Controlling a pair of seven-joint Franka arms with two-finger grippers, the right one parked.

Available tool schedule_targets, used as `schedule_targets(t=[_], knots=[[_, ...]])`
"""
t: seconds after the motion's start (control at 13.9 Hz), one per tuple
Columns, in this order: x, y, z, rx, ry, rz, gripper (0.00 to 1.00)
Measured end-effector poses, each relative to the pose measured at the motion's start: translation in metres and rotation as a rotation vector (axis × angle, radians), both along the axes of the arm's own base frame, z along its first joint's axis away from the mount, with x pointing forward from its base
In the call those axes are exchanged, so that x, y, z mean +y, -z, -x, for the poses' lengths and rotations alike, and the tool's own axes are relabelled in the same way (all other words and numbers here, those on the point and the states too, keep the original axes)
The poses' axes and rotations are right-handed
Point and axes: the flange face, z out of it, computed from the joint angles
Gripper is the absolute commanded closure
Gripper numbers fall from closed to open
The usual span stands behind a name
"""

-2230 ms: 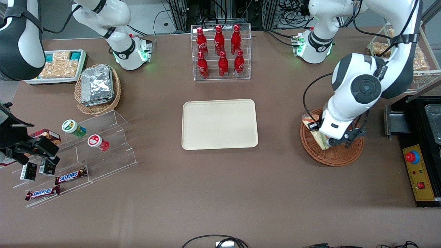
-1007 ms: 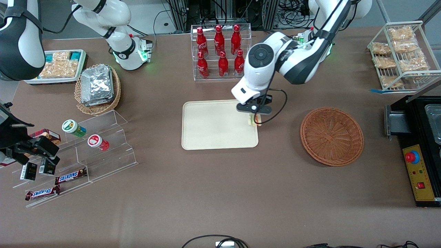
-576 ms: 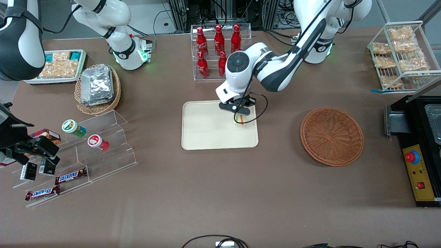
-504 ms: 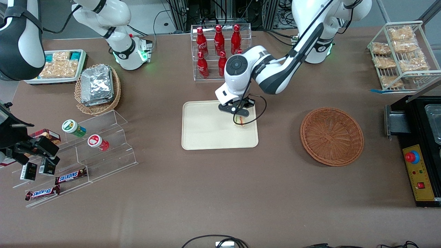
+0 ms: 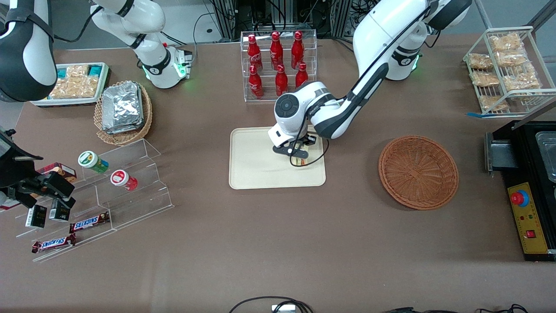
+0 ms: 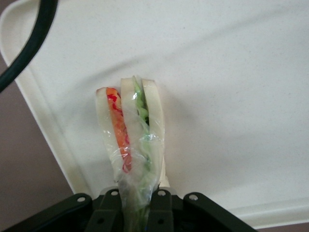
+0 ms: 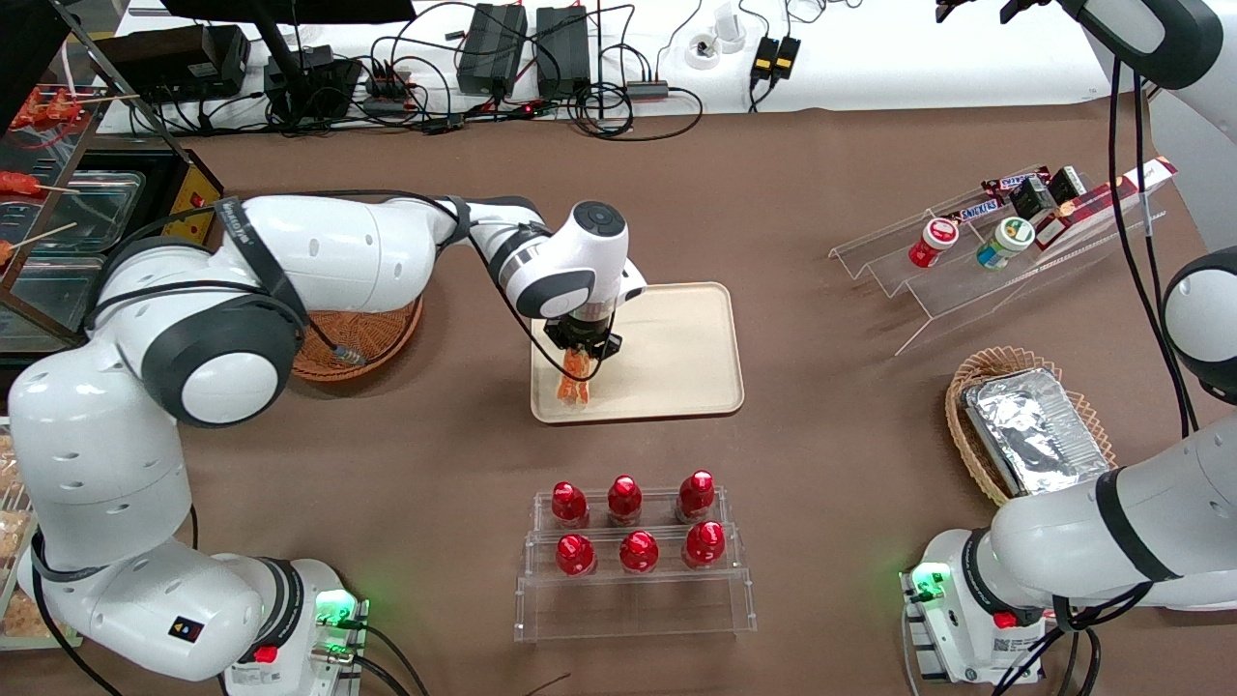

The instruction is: Place sandwich from basket to tray

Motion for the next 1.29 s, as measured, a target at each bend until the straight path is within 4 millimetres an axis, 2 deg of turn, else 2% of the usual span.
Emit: schedule_targets(t=[0.07,0.14,0.36,0.58,0.72,0.86,1.08,1.29], knots=[[-0.004,-0.002,0.002,-0.009,-0.008,-0.003,0.08],[-0.007,-0.002,0.004,-0.02,-0.028,-0.008,0.0],[-0.008,0.0,0.006,-0.031,-0.081,-0.016,0.0],[-0.006,-0.014,-0.01,-0.049,-0.126,-0.023,0.0],[0.003,-0.042,-0.036,-0.058,-0.18,-0.039,0.0],[0.018,-0.079,-0.07,-0.064,-0.261,-0.025,0.0],[0.051,-0.126,-0.112,-0.094,-0.351,-0.02,0.0],[0.091,-0.162,-0.141,-0.123,-0.429,-0.025,0.0]])
